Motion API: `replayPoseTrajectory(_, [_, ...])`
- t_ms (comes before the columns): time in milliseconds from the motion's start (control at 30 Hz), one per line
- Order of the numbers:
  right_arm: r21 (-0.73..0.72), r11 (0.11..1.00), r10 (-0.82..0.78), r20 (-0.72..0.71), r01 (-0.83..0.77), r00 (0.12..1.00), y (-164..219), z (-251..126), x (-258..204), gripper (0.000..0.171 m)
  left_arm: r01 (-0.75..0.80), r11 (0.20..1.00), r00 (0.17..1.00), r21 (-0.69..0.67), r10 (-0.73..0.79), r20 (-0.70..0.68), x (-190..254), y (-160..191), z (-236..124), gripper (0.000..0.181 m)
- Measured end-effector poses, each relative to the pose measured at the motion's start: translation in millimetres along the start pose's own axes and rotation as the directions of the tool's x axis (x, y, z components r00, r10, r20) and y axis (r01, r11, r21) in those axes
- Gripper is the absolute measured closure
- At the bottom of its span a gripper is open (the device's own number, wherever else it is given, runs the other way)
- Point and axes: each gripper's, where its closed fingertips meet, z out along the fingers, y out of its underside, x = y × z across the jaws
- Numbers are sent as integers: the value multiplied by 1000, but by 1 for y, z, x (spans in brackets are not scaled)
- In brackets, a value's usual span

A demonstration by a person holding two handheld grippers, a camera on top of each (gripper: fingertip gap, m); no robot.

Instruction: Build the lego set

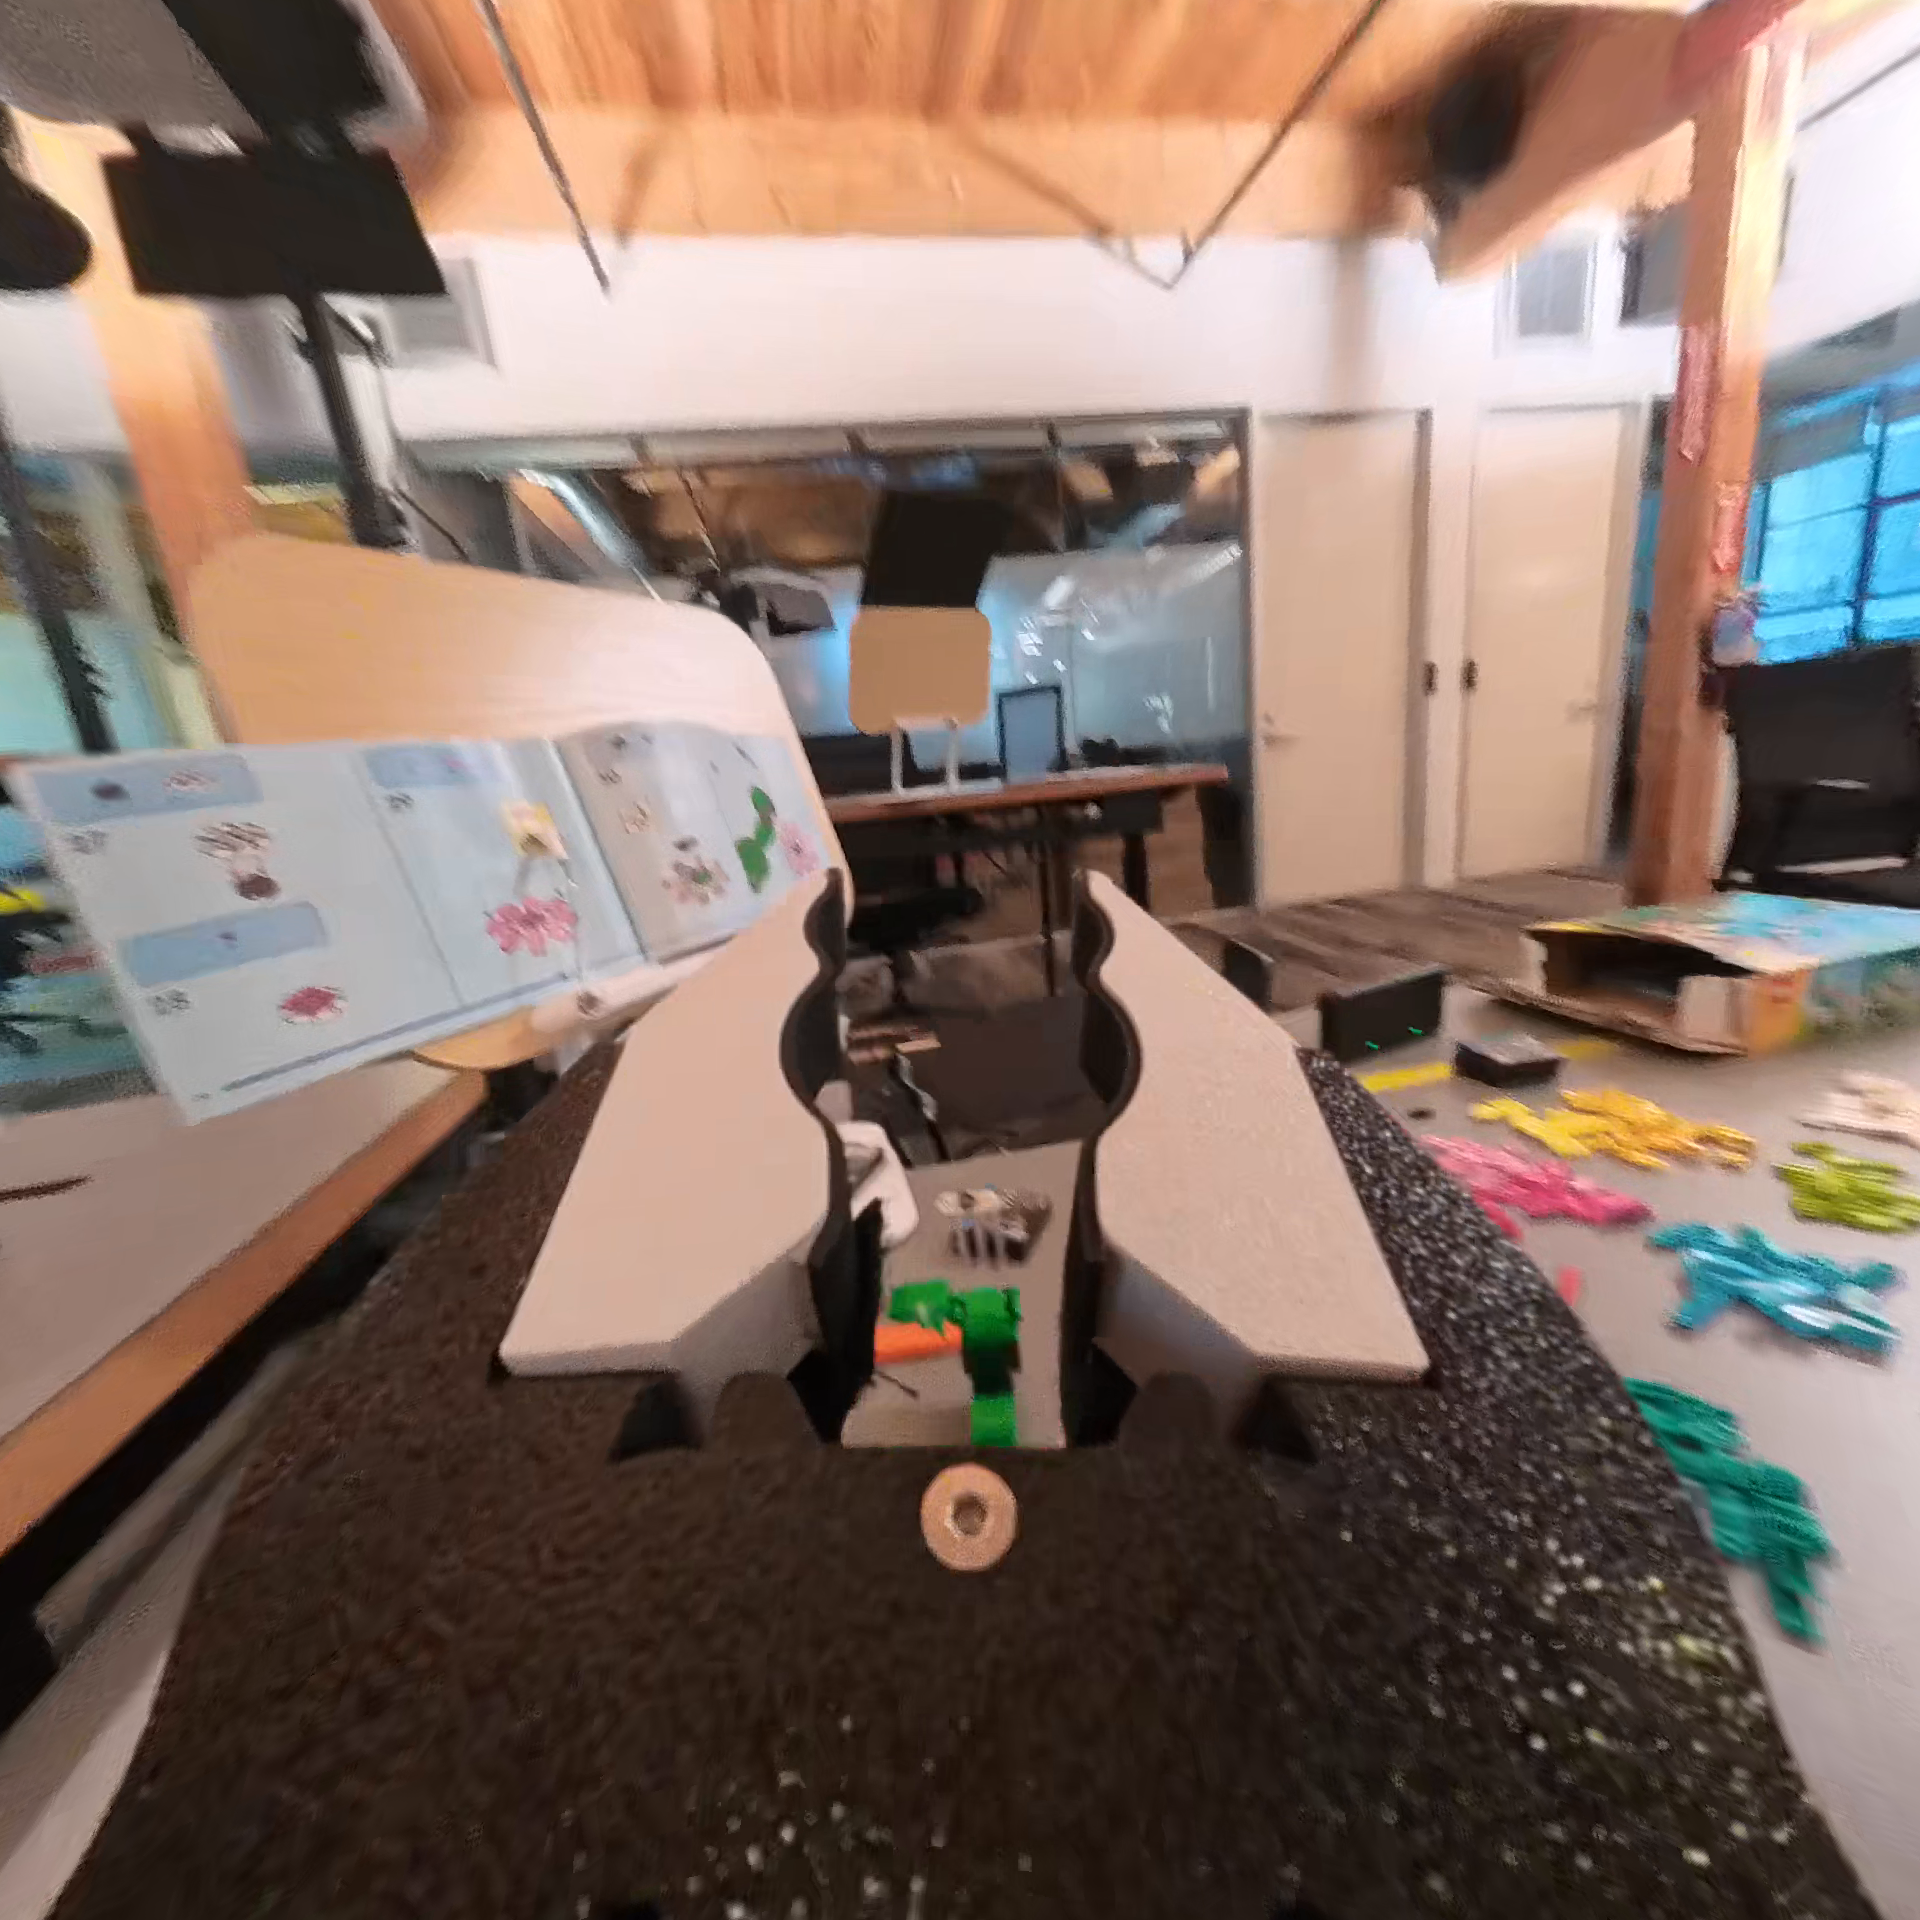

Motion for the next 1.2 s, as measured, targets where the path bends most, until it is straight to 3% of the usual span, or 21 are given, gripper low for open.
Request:
replayPoseTrajectory(133, [-10,1000,-27,-115,26,993,54,-19,32,128,-155,988,987,-15,156,49,-10,38,19,127])
replayPoseTrajectory(267, [-65,998,6,-17,-7,1000,87,-14,23,118,-202,979,978,-22,202,44,-30,71,13,123])
replayPoseTrajectory(400, [-12,1000,10,201,-7,980,71,-10,-28,120,-119,993,992,-15,120,35,-47,79,6,123])
replayPoseTrajectory(533, [-1,1000,26,394,-28,919,55,-9,-99,125,-200,980,979,-6,200,28,-43,81,9,128])
replayPoseTrajectory(700, [2,995,-82,565,98,821,54,-20,-188,137,-230,972,973,-50,228,-40,-29,92,13,135])
replayPoseTrajectory(767, [-18,989,-105,599,145,794,58,-24,-211,139,-178,975,980,-134,163,-114,-20,102,14,134])
replayPoseTrajectory(833, [-37,991,-79,616,129,784,57,-27,-227,141,-106,973,986,-205,77,-145,-11,107,13,136])
replayPoseTrajectory(967, [-115,993,51,651,32,757,58,-32,-246,146,-145,976,983,-166,123,-134,-2,105,13,146])
replayPoseTrajectory(1200, [-186,982,117,612,-1,783,65,-27,-235,156,-51,986,993,-161,33,-114,-7,111,15,157])
